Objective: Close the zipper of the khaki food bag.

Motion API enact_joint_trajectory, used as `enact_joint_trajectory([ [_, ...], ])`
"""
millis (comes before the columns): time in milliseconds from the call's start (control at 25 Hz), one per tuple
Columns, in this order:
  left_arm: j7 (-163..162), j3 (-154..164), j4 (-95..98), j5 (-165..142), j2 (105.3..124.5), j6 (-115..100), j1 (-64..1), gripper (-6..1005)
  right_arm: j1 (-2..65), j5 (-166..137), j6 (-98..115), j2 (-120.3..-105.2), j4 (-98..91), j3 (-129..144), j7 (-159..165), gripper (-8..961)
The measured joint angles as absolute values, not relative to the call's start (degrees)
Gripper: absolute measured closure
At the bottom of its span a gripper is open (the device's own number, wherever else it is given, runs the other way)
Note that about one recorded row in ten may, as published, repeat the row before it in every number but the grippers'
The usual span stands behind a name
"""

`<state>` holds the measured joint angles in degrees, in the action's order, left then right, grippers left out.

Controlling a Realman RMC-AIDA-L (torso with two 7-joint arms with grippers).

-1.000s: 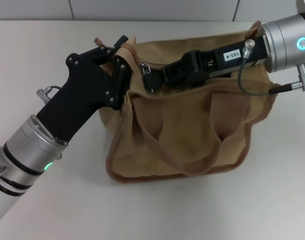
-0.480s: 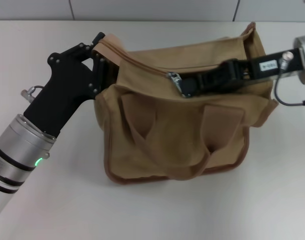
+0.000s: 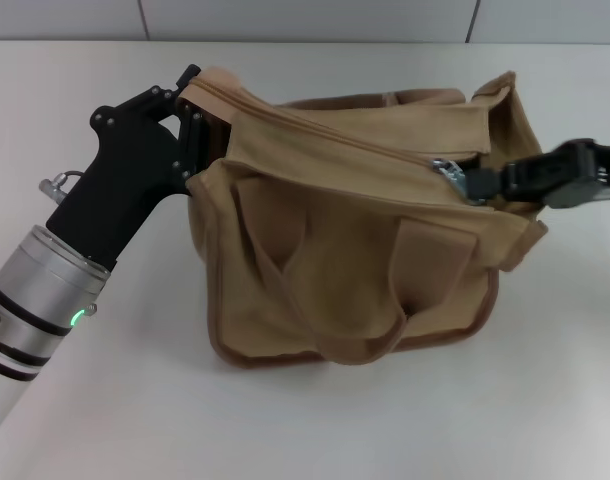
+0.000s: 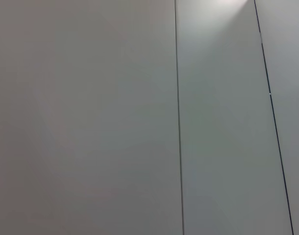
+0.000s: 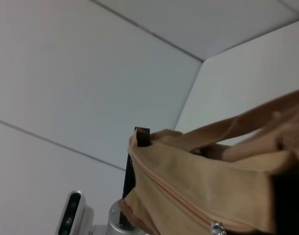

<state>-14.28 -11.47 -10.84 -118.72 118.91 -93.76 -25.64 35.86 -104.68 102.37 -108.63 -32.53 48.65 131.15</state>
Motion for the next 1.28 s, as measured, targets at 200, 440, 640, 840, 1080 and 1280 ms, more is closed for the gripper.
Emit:
enact_joint_trajectory([
  [200,-14.3,-11.5,-11.1,-118.7,118.96,-92.5,-26.1,902,32.8,-104.7,103.8,-107.54,-32.5,46.6,130.3,956],
  [440,-15.7,-11.7,-10.9,-118.6,119.00,-91.7,-26.4,899,30.4,-104.7,106.3,-106.65,-32.6,42.9,128.7,959],
  [640,-15.6,-11.7,-10.8,-118.8,118.99,-91.6,-26.4,896,29.6,-104.3,114.3,-106.63,-32.5,33.1,120.4,941],
  [840,-15.6,-11.9,-10.4,-118.9,118.78,-91.8,-26.1,893,28.8,-104.3,115.8,-107.49,-32.2,30.2,113.7,872],
  [1080,-16.2,-22.1,-8.9,-118.6,118.68,-91.9,-23.8,658,29.2,-104.4,115.9,-109.26,-32.0,30.5,106.9,661],
  [1280,-19.6,-31.4,-9.1,-118.6,118.65,-93.0,-21.6,507,29.6,-104.6,116.0,-110.43,-31.9,30.6,103.5,464],
])
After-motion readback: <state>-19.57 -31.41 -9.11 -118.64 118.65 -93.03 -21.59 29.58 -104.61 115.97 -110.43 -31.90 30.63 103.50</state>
